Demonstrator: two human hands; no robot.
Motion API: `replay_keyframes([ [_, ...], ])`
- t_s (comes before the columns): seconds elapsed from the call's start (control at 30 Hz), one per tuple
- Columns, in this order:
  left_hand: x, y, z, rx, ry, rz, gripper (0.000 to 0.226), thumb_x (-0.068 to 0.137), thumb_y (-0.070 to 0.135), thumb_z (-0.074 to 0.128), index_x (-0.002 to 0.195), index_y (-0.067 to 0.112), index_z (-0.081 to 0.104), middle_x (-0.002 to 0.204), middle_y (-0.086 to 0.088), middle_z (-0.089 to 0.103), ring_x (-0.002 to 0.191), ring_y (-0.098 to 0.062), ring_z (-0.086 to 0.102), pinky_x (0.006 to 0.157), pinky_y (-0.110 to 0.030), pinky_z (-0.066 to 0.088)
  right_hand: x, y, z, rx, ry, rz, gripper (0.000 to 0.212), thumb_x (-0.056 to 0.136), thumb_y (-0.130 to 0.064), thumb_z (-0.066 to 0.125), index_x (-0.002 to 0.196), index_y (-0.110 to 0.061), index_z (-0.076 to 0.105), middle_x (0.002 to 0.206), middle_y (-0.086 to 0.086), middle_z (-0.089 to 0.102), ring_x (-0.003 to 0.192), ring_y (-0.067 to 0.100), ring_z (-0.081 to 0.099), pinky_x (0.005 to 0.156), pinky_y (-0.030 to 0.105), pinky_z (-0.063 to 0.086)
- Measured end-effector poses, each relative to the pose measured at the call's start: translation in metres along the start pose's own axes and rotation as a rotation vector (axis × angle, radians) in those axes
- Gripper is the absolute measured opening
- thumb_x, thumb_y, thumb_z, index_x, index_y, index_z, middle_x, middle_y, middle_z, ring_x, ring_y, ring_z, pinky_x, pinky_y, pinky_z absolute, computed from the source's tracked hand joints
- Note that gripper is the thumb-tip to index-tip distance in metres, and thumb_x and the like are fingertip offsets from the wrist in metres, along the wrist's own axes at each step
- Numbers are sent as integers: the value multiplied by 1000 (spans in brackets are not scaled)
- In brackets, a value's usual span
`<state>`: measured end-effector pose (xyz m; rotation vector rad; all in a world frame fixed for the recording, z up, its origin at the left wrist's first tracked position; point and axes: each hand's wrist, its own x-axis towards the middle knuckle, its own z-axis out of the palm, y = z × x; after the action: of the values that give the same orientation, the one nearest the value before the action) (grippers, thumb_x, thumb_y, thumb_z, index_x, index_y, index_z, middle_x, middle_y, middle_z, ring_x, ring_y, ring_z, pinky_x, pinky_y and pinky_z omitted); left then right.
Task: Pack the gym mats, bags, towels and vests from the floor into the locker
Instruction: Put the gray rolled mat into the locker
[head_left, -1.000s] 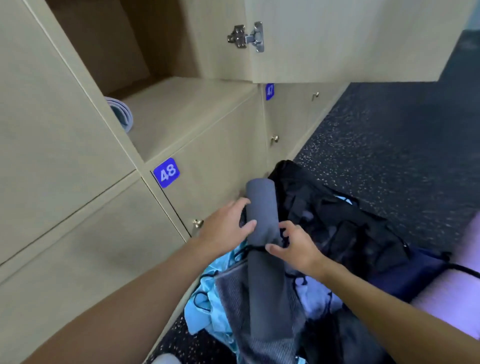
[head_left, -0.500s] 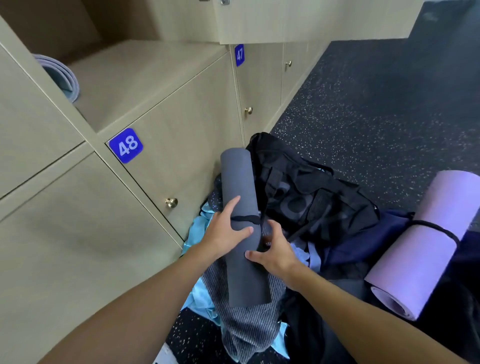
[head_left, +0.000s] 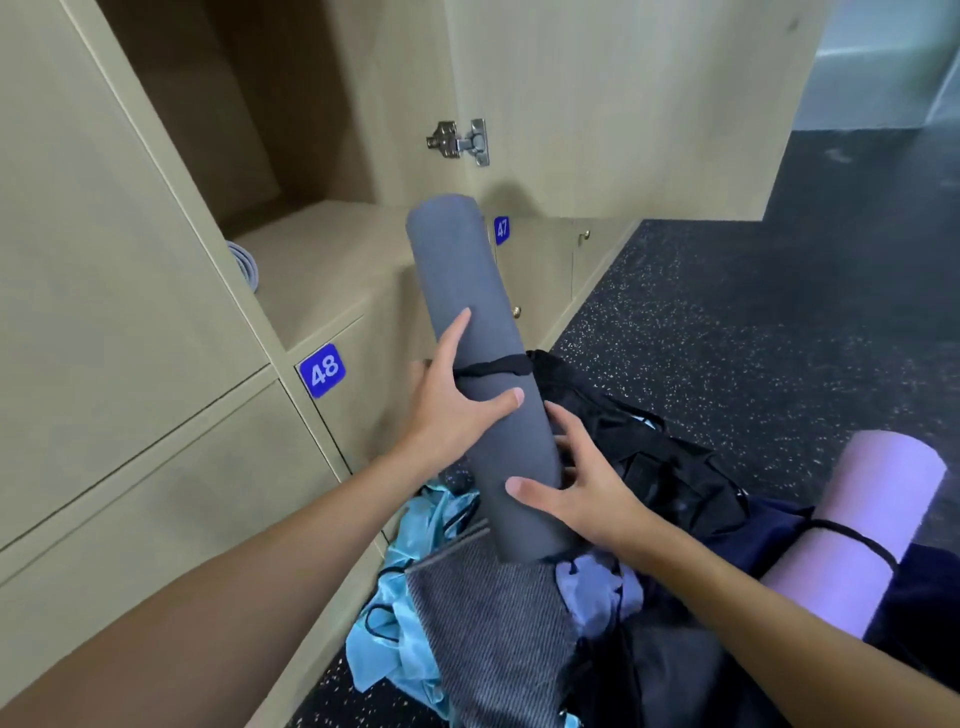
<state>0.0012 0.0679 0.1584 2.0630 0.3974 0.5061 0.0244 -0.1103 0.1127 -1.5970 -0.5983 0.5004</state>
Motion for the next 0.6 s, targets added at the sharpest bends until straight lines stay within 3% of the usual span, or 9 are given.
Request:
replay_keyframes([
  [0.07,12,23,-11,-27,47,28,97,77,26,84,151,49,26,128,3,35,98,12,40,70,3,33,1,-19,-8,-5,-19,-26,87,80,-20,82,144,-42,27,124,-12,55,98,-10,62,76,15,53],
  [0.1,17,33,-16,-44,71,38,96,78,28,84,151,49,26,130,3,35,96,14,40,71,2,33,3,-27,-12,-25,-20,-38,89,78,-21,83,143,-44,27,125,-10,54,98,-10,61,76,15,53],
  [0.23,38,52,-40,-72,125,36,95,80,39,80,153,51,19,133,7,32,104,0,43,92,-21,41,17,-56,-19,-87,31,-88,87,75,-21,85,140,-43,32,121,-7,56,97,-4,63,76,14,52],
  [0.37,60,43,-66,24,119,-3,92,71,72,68,145,59,16,142,8,47,120,-24,58,101,-47,51,48,-80,-19,-92,103,-134,65,79,-23,82,128,-45,46,112,-11,61,91,2,66,78,26,57],
  [0.43,70,36,-81,179,124,-37,86,76,73,59,147,49,18,140,3,52,123,-24,56,104,-48,46,68,-91,-20,-59,110,-141,59,81,-24,80,130,-40,51,112,-12,64,91,2,67,76,24,57],
  [0.53,85,18,-102,611,162,-69,72,89,68,48,149,32,28,146,-4,49,132,-29,47,110,-48,37,98,-103,-20,-3,95,-123,49,84,-27,77,126,-39,54,109,-9,64,92,8,68,67,27,58],
  [0.6,95,5,-109,827,140,-102,65,93,66,42,146,28,38,145,-5,48,133,-30,45,109,-47,34,117,-106,-19,29,86,-119,39,86,-27,75,119,-39,57,103,-13,65,88,5,68,70,31,61],
])
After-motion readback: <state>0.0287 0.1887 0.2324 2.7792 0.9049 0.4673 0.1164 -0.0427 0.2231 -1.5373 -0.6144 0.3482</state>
